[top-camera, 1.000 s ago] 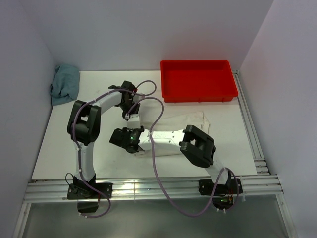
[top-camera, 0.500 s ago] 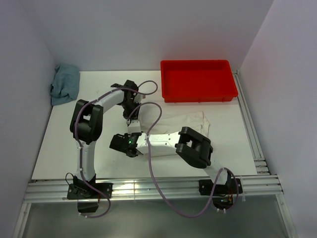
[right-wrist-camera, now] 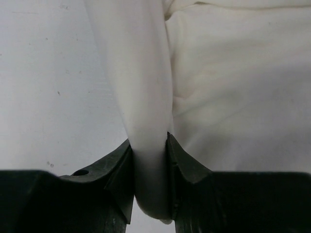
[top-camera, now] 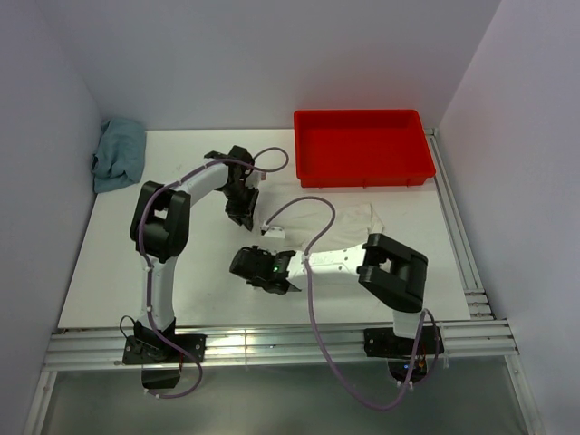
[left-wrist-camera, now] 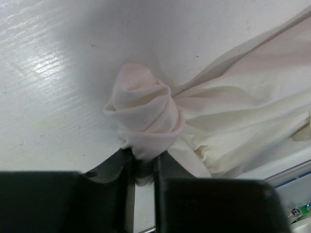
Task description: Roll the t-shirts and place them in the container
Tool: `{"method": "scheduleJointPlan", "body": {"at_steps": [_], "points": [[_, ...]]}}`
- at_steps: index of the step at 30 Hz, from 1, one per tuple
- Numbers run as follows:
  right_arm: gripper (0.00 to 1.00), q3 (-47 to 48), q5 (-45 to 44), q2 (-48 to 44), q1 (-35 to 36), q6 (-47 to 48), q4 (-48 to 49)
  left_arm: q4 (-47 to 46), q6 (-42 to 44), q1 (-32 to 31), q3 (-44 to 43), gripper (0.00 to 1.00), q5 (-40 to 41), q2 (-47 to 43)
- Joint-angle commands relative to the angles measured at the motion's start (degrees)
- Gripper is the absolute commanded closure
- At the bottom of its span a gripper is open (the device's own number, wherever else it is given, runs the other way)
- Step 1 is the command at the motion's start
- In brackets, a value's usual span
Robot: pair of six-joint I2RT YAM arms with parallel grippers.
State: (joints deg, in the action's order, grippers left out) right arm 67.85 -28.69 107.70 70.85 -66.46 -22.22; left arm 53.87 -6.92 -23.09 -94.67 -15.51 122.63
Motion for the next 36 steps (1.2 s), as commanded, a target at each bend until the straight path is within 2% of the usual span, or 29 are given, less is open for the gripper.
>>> {"method": "scheduleJointPlan", "body": {"at_steps": [1, 2, 3, 5, 6, 10, 11, 16, 18, 20, 23, 29, 34, 36], "points": [[0.66, -7.2, 9.1, -4.2, 0.8, -4.4, 9.5, -4.4, 1.6, 0.7, -2.6, 0.77, 4.7, 0.6], [0.67, -10.4, 9.6, -4.8, 0.6, -5.0, 11.6, -4.5, 1.9, 0.7, -2.8, 0.71, 3.9, 0.2], [0.69, -12.1, 10.6, -5.7, 0.4, -6.3, 15.7, -4.6, 2.1, 0.8, -3.3, 0.59, 3.2, -0.5], [0.7, -17.2, 11.7, -6.5, -0.2, -7.6, 20.2, -4.5, 2.9, 1.0, -4.3, 0.46, -0.3, -1.2], [0.71, -18.9, 12.8, -7.1, -0.4, -9.1, 24.5, -4.2, 3.3, 1.2, -5.2, 0.37, -1.7, -1.9], [0.71, -27.8, 15.1, -8.6, -1.9, -12.5, 37.7, -3.8, 5.3, 3.2, -7.2, 0.24, -8.8, -4.1], [0.72, -30.8, 15.6, -8.7, -2.6, -13.6, 43.2, -3.5, 5.9, 3.8, -7.2, 0.22, -12.8, -4.6], [0.72, -37.0, 18.5, -6.8, -4.1, -16.8, 57.1, -3.7, 12.5, 8.8, -2.3, 0.2, -24.6, -8.6], [0.72, -39.7, 19.7, -4.4, -4.9, -19.0, 65.5, -3.2, 16.5, 10.1, 1.7, 0.2, -28.6, -9.9], [0.73, -41.9, 21.4, -1.4, -5.3, -20.4, 73.5, -2.9, 19.3, 11.1, 4.4, 0.2, -30.5, -10.6], [0.74, -43.2, 22.7, 2.4, -5.9, -23.2, 80.5, -4.5, 22.2, 11.8, 10.1, 0.19, -32.7, -10.9], [0.74, -44.0, 23.8, 6.6, -6.1, -25.4, 87.0, -10.0, 24.5, 11.7, 16.8, 0.19, -39.5, -8.1], [0.74, -45.1, 23.6, 7.2, -6.2, -26.2, 88.8, -18.8, 18.7, 11.1, 19.5, 0.2, -40.0, -4.7], [0.74, -45.4, 23.5, 6.9, -6.2, -26.1, 88.7, -20.9, 14.9, 10.8, 19.9, 0.22, -37.9, -3.5]]}}
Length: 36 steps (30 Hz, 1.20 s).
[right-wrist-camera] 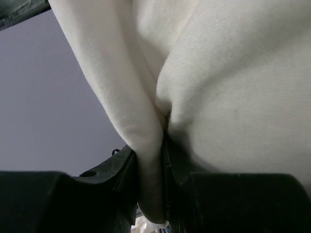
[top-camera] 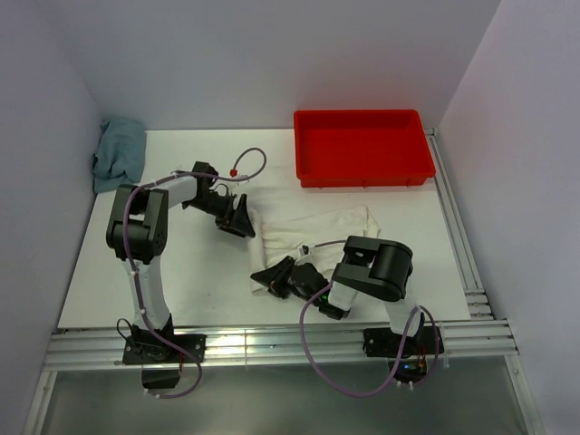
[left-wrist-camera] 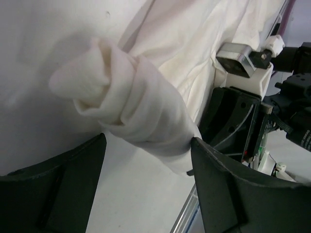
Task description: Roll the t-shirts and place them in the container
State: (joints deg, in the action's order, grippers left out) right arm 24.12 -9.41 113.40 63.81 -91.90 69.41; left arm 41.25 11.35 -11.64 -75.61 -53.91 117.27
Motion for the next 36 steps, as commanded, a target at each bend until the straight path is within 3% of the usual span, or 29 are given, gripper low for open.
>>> {"method": "scheduleJointPlan", "body": {"at_steps": [1, 4, 10, 11, 13, 14, 20, 25, 29, 36], "points": [[0.74, -1.5, 4.3, 1.0, 0.9, -0.5, -3.1, -8.8, -4.1, -0.9, 0.7, 0.24, 1.3, 2.3], [0.73, -1.2, 4.6, 0.8, 0.9, 0.1, -4.4, -11.5, -7.9, -1.8, 1.0, 0.3, 4.3, 2.4], [0.56, 0.4, 4.3, -2.7, 1.1, 2.6, -12.0, -11.6, -12.9, -3.3, -0.1, 0.68, 14.9, 0.4], [0.54, 1.0, 3.9, -3.7, 1.1, 4.2, -17.8, -11.1, -13.0, -3.4, -0.8, 0.76, 16.0, -0.4], [0.49, 4.0, 2.6, -6.9, 1.4, 6.0, -24.9, -9.3, -12.7, -4.0, -1.4, 0.8, 20.0, -1.2], [0.47, 5.3, 1.9, -8.1, 1.7, 8.0, -33.3, -8.4, -12.2, -4.4, -2.1, 0.83, 21.6, -1.8], [0.37, 16.9, -6.8, -14.7, 4.2, 13.5, -65.0, -3.8, -12.0, -7.0, -4.3, 0.85, 31.0, -3.1], [0.35, 22.5, -12.3, -20.0, 5.5, 15.1, -79.2, -1.4, -12.0, -7.7, -5.8, 0.86, 34.3, -2.4], [0.34, 30.6, -19.1, -21.4, 7.7, 16.6, -97.6, -0.1, -12.0, -8.4, -6.9, 0.86, 36.5, -2.0], [0.33, 42.5, -25.9, -18.1, 8.2, 22.8, -106.1, 2.2, -10.1, -9.7, -8.8, 0.86, 37.8, -1.3]]}}
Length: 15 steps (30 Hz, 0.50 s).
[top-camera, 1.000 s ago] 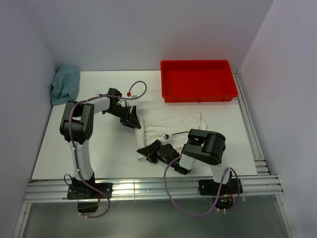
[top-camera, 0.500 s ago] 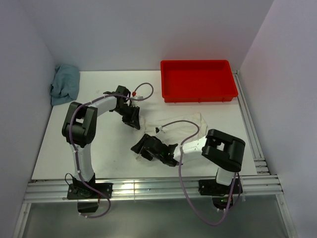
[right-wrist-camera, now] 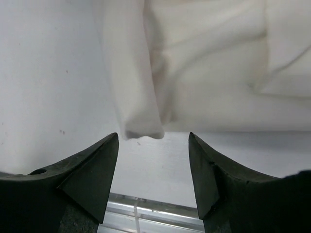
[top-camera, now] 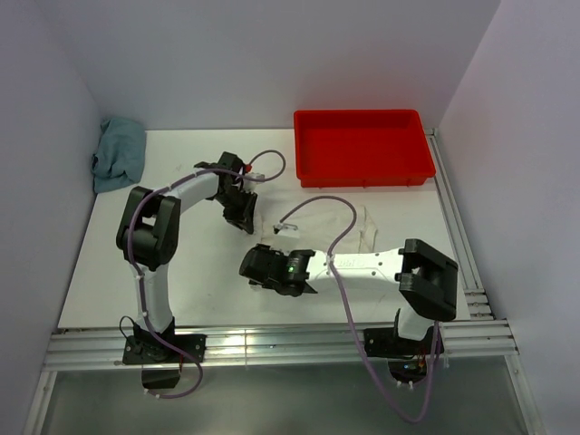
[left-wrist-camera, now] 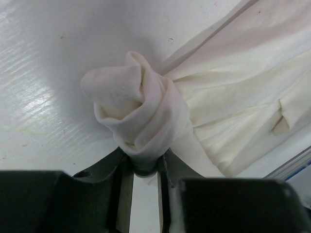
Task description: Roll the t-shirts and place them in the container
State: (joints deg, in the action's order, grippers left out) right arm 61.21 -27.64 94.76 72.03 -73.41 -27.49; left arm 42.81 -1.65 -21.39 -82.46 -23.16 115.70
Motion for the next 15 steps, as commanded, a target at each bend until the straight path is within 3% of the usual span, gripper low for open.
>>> {"method": "scheduleJointPlan", "body": {"at_steps": [1, 9, 15], "points": [[0.33, 9.1, -8.5, 2.7, -0.2, 6.2, -10.1, 0.9, 2.9, -0.1, -2.1, 0.86, 7.6, 0.3], [0.33, 26.0, -12.3, 15.4, -1.7, 15.5, -13.5, 2.4, 2.6, -1.0, -4.0, 0.86, 8.7, 1.7], [0.34, 29.8, -13.3, 22.9, -2.8, 18.4, -12.3, 3.2, 2.4, -1.3, -5.3, 0.86, 8.7, 2.5]]}}
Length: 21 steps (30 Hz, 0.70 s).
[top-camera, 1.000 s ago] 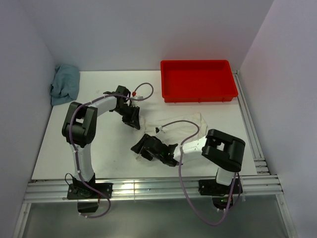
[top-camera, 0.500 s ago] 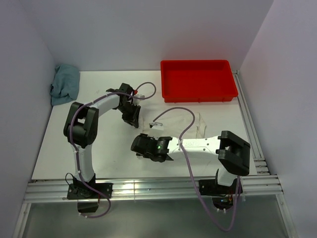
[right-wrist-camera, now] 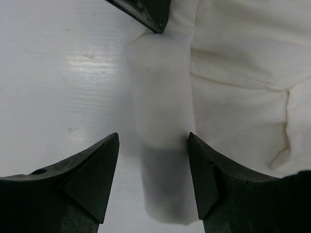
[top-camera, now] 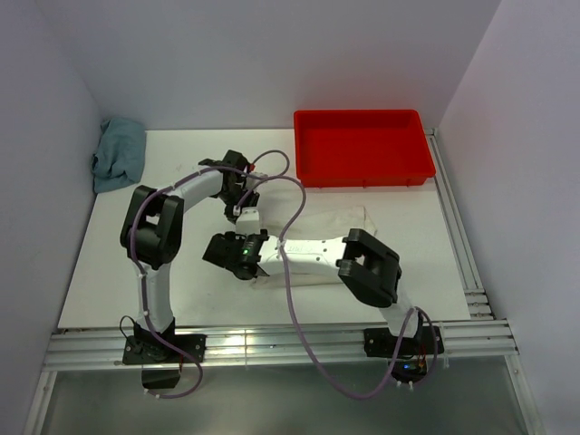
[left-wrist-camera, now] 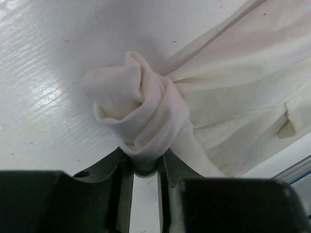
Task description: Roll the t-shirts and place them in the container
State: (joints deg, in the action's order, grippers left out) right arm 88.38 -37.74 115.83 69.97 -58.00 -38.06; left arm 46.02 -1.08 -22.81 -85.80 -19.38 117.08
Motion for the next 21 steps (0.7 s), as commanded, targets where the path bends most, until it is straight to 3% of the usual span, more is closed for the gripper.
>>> {"method": "scheduleJointPlan", "body": {"at_steps": [1, 7, 14, 20, 21], "points": [[0.34, 2.8, -2.9, 2.6, -0.8, 3.0, -1.7, -0.1, 1.8, 0.1, -2.2, 0.86, 4.9, 1.3], [0.35, 2.4, -0.6, 4.6, 0.6, -0.3, -3.2, 0.1, 1.6, 0.0, -3.1, 0.85, 4.8, 2.4], [0.38, 1.4, 2.3, 6.1, 3.4, -5.8, -6.8, 0.3, -1.4, 0.0, -4.3, 0.7, 5.0, 2.5], [0.52, -0.9, 5.1, 5.7, 5.0, -9.0, -7.1, -0.1, -2.4, 0.0, -5.2, 0.62, 5.1, 3.1], [0.6, -2.3, 5.4, 5.1, 4.9, -9.3, -6.8, 0.0, -2.5, 0.0, -5.3, 0.61, 5.0, 3.1]]}}
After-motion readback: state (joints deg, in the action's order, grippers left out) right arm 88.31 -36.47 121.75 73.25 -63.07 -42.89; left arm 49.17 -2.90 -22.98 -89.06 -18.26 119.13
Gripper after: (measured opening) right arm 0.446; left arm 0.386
